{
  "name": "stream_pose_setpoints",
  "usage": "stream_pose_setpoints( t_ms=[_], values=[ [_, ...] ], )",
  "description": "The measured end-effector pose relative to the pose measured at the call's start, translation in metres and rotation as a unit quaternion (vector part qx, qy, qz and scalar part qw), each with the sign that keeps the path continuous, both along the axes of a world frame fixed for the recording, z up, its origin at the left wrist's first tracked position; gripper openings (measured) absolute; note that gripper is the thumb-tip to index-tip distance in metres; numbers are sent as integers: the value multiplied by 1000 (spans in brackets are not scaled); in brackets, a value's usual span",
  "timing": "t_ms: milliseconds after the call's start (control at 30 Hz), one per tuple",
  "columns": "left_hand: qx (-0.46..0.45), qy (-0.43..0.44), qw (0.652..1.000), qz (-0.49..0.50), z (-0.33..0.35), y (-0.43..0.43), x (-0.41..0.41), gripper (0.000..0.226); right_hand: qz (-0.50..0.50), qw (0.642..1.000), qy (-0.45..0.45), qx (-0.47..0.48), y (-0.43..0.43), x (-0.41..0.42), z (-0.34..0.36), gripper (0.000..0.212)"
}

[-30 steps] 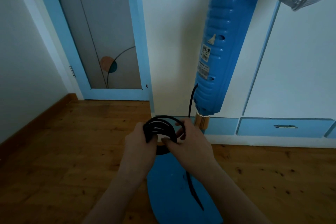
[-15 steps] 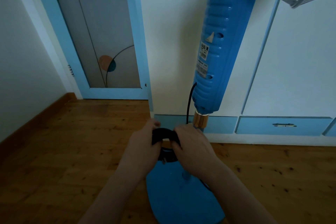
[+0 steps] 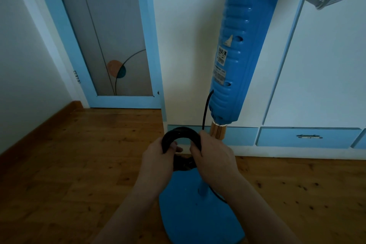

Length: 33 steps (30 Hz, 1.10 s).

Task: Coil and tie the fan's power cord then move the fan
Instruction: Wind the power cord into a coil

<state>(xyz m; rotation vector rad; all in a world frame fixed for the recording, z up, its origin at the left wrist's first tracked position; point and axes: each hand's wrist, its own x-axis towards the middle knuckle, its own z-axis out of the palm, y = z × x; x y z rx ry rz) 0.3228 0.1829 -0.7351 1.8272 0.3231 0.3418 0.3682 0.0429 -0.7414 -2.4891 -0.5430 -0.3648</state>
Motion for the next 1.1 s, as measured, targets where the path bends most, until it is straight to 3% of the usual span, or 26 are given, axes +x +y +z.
stream_pose_setpoints(
  t_ms=[33,133,200,300,433,600,700,800,867,967,1033,1100],
  values=[
    [70,-5,998,6,1,2,-1,9,9,1000,-7,-23,-2,0,1,18],
    [354,-61,933,-1,3,10,-2,51,54,994,-23,-87,-1,-5,4,19],
    [413,-65,908,-18,6,13,-3,44,72,993,-29,-85,1,-8,5,20],
    [341,-52,938,-22,4,14,-3,15,70,997,-27,-37,1,-8,10,14],
    [198,-85,976,26,8,12,-5,20,64,998,-3,25,-3,-6,16,14],
    [91,-75,993,20,12,5,-5,25,90,996,15,1,-1,-8,21,10],
    [125,-36,991,-3,14,6,-6,16,102,994,26,-32,-6,-6,24,10],
    [339,-28,940,-31,15,12,-5,42,109,989,4,-95,-8,-8,25,13],
    [405,-19,912,-58,16,11,-6,41,120,987,2,-103,-5,-10,22,13],
    [358,14,931,-73,12,12,-6,16,145,986,64,-54,-10,-10,26,17],
    [267,21,962,-54,10,14,-5,17,174,973,151,20,-19,-6,35,30],
    [162,11,987,-9,13,14,-5,23,194,962,181,58,-26,-4,42,50]
  ],
)
